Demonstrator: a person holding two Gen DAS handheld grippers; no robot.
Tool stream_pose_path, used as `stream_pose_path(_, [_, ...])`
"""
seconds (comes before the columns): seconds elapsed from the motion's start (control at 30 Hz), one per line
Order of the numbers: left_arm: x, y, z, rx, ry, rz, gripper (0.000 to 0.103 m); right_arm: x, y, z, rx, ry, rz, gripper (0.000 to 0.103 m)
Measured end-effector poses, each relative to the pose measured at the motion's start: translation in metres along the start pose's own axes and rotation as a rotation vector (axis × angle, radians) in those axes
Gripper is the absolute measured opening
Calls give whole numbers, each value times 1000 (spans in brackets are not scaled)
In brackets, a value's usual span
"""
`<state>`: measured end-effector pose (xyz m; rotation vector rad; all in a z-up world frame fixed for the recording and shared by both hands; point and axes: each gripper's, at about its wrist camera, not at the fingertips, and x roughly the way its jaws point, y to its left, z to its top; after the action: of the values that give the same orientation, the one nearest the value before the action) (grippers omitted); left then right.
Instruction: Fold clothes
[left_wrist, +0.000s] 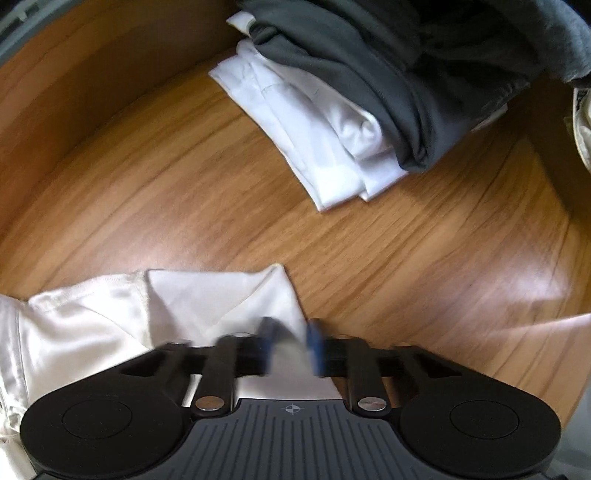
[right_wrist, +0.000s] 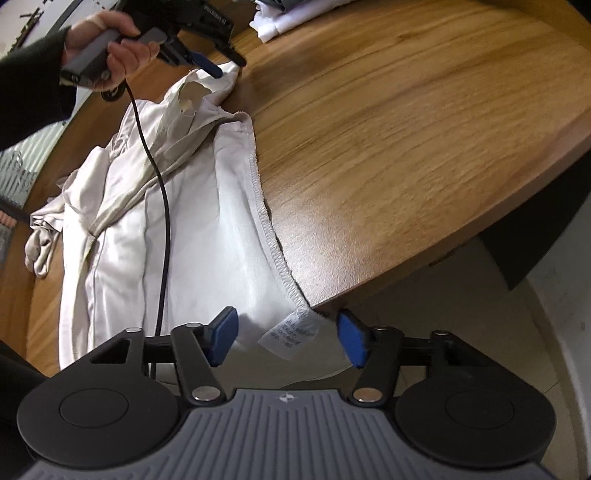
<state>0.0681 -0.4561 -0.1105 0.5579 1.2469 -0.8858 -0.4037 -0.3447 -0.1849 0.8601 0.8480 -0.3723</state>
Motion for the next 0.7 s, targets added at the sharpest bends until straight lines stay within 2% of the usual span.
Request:
stream_pose_path(0.13, [-9, 9, -5, -10, -20, -23, 3, -5, 7, -5, 11, -14, -11, 43])
stream_pose_path(0.23, [-15, 15, -8, -17, -35, -40, 3, -11, 20, -10, 8, -24, -44, 21])
stream_pose_path(0.27, [-17, 18, -10, -19, -40, -45, 3, -14, 25, -12, 5, -27, -57, 5])
stream_pose_path(0.53, [-73, 60, -26, -51, -87, -116, 3, -39, 95, -28, -72, -93, -179, 4])
stream_pose_path(0.7, [-103, 110, -61, -74, -106, -126, 3, -50, 160, -46, -157, -100, -238, 4])
